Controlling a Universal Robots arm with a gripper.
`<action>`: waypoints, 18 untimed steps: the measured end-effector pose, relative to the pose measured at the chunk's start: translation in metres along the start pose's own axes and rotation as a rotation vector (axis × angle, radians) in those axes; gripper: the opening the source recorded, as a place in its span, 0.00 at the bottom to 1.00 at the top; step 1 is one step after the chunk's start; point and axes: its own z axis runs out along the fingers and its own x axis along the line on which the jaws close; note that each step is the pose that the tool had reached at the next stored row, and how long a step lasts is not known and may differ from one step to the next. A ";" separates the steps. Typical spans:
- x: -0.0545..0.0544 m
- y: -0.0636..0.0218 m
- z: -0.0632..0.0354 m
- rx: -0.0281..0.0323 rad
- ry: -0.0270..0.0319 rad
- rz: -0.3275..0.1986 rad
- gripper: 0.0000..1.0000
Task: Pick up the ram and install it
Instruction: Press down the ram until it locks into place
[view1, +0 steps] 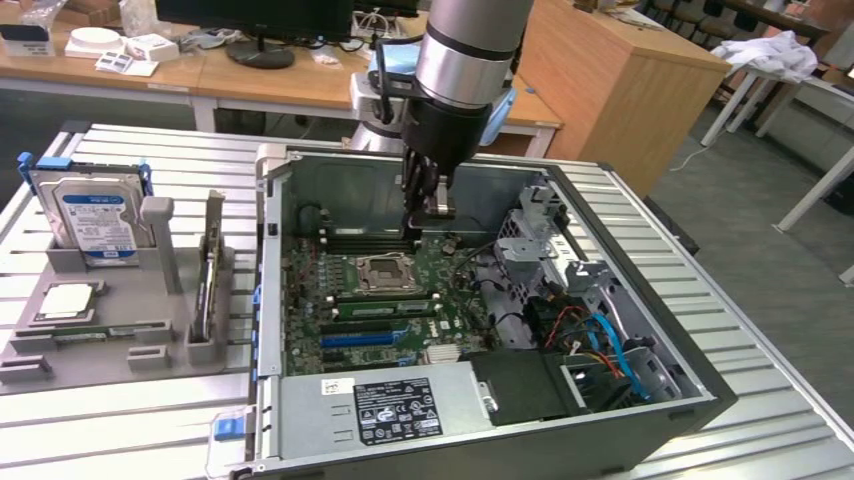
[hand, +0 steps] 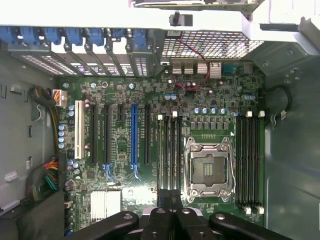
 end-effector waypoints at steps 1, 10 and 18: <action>0.000 0.0000 0.0000 0.0006 -0.0004 0.015 0.11; 0.000 0.0001 0.0001 0.0074 -0.0037 0.177 0.11; 0.000 0.0001 0.0002 0.0135 -0.0067 0.322 0.11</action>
